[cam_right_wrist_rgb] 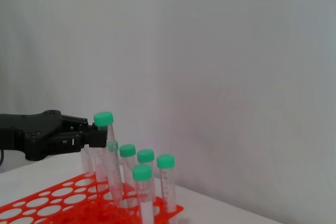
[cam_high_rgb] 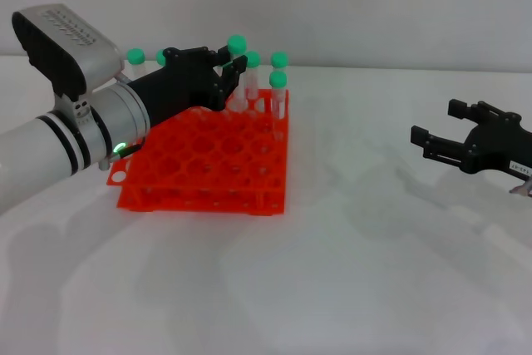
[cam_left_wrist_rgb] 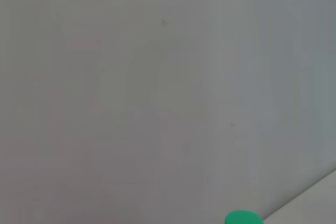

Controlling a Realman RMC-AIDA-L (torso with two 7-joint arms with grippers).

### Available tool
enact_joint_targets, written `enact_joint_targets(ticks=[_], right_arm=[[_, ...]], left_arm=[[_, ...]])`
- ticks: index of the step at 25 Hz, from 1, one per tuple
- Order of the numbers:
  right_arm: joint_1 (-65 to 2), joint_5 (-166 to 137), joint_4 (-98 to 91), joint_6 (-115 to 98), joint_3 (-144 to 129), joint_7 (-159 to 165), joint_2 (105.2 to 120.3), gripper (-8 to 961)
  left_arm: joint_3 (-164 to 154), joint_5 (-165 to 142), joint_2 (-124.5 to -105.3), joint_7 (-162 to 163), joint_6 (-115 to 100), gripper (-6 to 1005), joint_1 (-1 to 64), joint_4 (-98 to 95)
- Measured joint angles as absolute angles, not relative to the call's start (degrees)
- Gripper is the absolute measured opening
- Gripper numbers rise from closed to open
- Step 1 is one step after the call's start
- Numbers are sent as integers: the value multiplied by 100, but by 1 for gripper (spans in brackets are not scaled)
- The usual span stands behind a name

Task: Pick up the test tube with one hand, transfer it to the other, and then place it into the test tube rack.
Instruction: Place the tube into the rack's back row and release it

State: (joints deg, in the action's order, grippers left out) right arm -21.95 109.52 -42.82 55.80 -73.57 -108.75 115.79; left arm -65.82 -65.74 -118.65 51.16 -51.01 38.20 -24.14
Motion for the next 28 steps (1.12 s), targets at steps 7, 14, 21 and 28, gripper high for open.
enact_joint_targets(ticks=[7, 14, 21, 28], right_arm=[[-2246, 10952, -4227, 5574, -7357, -10879, 11565, 855], [-2250, 10951, -4227, 5571, -7356, -10879, 11566, 855], [-2250, 10942, -4214, 5572, -7356, -10858, 11567, 855], [-2244, 10936, -4209, 5581, -7356, -10856, 11560, 855]], left_arm=[[-6583, -6574, -11871, 5127, -5097, 202, 3859, -2363], [-6583, -6597, -11869, 5110, -5097, 202, 3938, -2288], [-6583, -6627, -11873, 5127, -5089, 202, 3984, -2209], [-6583, -6587, -11874, 5117, -4992, 202, 3990, -2144]])
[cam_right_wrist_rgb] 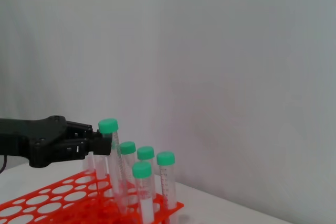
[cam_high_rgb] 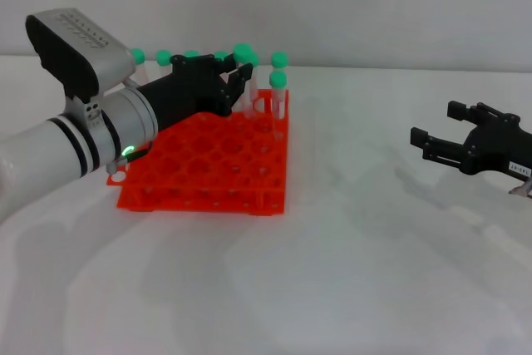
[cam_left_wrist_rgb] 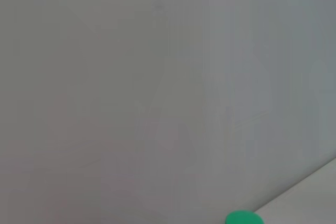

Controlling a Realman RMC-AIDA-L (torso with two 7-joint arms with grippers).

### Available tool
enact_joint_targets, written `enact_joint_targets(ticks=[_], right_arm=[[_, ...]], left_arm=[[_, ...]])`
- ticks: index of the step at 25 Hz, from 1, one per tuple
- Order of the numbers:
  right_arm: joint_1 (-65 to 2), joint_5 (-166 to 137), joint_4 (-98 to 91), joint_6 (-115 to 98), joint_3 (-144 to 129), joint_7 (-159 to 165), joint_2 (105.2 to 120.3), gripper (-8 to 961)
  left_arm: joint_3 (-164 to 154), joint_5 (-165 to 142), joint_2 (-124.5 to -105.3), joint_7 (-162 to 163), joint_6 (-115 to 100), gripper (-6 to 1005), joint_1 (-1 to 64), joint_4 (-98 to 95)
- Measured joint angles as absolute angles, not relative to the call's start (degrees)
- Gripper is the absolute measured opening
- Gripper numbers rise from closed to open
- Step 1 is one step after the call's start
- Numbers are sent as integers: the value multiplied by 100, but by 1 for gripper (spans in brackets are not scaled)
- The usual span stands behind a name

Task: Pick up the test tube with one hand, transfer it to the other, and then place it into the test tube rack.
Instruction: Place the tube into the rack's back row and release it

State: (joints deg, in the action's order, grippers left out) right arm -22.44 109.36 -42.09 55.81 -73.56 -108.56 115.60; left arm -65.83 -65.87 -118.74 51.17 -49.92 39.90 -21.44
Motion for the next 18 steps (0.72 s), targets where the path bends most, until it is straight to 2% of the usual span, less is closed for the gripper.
enact_joint_targets(ticks=[13, 18], right_arm=[[-2270, 10937, -4103, 5572, -7356, -10855, 11557, 855], [-2320, 10940, -4002, 5562, -7344, -10861, 11558, 854]], left_arm=[[-6583, -6517, -11875, 5195, -4748, 202, 4043, -2133], [-6583, -6501, -11876, 5355, -4537, 385, 4057, -2133]])
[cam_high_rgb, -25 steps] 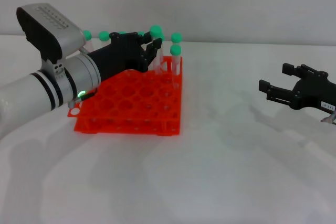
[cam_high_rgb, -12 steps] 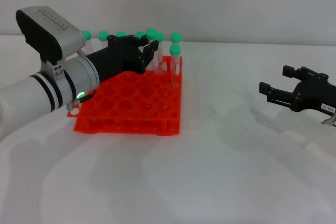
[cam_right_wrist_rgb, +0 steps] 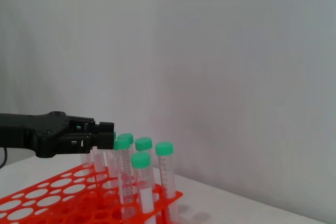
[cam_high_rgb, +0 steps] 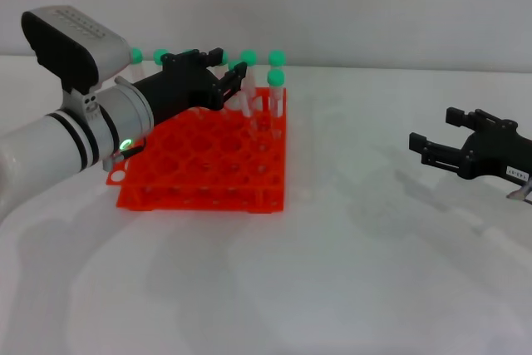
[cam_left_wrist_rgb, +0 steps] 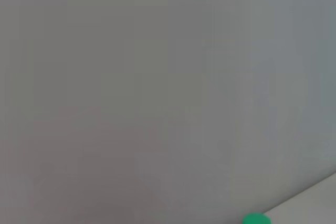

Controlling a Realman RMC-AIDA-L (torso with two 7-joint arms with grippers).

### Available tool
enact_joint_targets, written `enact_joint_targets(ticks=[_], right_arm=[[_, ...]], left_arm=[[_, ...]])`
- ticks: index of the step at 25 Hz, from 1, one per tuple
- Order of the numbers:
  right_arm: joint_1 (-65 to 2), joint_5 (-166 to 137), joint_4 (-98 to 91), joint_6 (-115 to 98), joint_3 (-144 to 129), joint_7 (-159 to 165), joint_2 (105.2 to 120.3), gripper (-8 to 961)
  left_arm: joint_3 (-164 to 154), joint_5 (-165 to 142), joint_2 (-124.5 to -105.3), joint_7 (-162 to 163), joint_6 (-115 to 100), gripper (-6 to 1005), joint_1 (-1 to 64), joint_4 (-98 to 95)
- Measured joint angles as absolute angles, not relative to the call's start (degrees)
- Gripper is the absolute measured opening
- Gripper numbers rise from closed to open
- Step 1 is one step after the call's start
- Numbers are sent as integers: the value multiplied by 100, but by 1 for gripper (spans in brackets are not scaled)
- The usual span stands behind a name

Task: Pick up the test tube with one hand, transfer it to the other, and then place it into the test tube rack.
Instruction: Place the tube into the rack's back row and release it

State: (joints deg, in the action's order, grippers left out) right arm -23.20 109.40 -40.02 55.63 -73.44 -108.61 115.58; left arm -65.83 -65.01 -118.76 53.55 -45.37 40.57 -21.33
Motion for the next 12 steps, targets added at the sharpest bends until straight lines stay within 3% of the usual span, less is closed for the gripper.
enact_joint_targets(ticks=[9, 12], right_arm=[[-2327, 10943, -3998, 5562, -7318, -10895, 11558, 854], [-2289, 10944, -3999, 5567, -7300, -10903, 11553, 854]], left_arm=[[-6582, -6503, -11878, 5355, -4617, 417, 3961, -2233], [-6582, -6444, -11891, 5377, -4946, 441, 3575, -2655]])
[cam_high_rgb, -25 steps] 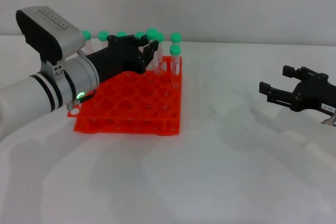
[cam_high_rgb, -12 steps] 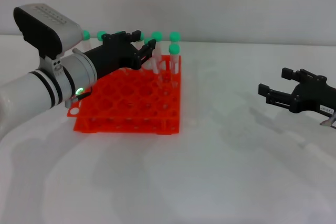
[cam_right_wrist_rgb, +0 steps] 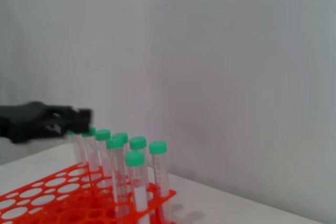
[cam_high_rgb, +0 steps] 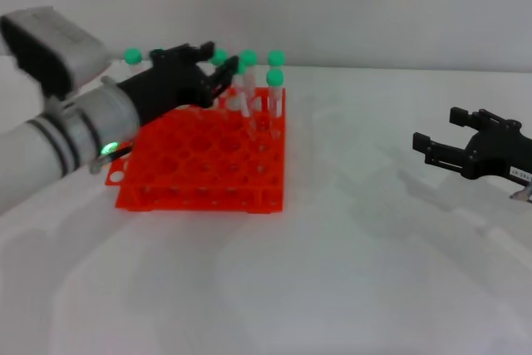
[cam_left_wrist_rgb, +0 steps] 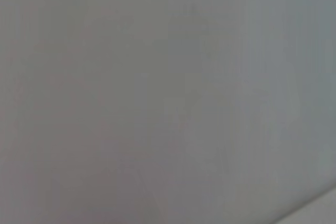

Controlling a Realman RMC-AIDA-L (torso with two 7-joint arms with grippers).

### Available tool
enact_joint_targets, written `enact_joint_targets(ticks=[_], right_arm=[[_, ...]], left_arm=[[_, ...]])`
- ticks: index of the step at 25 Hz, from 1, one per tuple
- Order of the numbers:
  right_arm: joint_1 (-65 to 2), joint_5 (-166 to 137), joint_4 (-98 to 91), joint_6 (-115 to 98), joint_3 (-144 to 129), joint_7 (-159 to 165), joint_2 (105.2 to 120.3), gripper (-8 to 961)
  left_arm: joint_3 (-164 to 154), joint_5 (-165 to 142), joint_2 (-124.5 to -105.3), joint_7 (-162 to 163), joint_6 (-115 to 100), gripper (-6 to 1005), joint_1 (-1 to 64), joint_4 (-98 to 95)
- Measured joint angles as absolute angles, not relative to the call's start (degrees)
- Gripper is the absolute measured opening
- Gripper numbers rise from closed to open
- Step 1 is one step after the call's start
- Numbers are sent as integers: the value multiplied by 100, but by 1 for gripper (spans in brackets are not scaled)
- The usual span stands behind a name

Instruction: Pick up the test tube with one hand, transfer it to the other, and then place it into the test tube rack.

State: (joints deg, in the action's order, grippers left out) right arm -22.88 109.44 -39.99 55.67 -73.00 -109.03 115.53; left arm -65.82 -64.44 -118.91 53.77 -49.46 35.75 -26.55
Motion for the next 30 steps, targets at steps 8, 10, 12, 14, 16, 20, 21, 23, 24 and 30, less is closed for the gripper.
enact_joint_targets(ticks=[8, 10, 12, 14, 16, 20, 21, 23, 24, 30], right_arm=[[-1941, 11391, -3898, 5919, -7082, -11457, 11553, 854], [-1845, 11757, -3673, 6139, -7047, -11853, 11549, 854], [-1765, 12227, -3299, 6477, -6932, -12397, 11542, 854], [-1726, 12553, -2807, 6854, -6681, -12944, 11540, 854], [-1727, 12771, -2219, 7267, -6274, -13459, 11539, 854], [-1708, 12845, -1253, 7883, -5398, -14323, 11541, 854], [-1676, 12849, -1123, 7968, -5232, -14456, 11540, 854], [-1567, 12853, -929, 8137, -4913, -14701, 11539, 854], [-1510, 12857, -894, 8192, -4793, -14777, 11534, 854], [-1209, 12861, -848, 8302, -3981, -14926, 11502, 854]], left_arm=[[-6582, -4478, -11903, 4382, -6299, 590, 1935, -3339], [-6582, -3956, -11905, 4031, -6516, 654, 1762, -3189], [-6584, -3297, -11912, 3637, -6732, 717, 1611, -2889], [-6564, -2943, -11909, 3482, -6809, 758, 1583, -2640], [-6465, -2655, -11908, 3307, -6887, 777, 1584, -2374], [-6293, -2416, -11929, 3156, -7175, 786, 1542, -1999], [-6291, -2344, -11932, 3143, -7278, 786, 1514, -1907], [-6288, -2169, -11947, 2998, -7533, 786, 1456, -1704], [-6288, -2096, -11958, 2887, -7639, 786, 1438, -1580], [-6353, -1430, -12008, 2238, -8636, 786, 1522, -491]])
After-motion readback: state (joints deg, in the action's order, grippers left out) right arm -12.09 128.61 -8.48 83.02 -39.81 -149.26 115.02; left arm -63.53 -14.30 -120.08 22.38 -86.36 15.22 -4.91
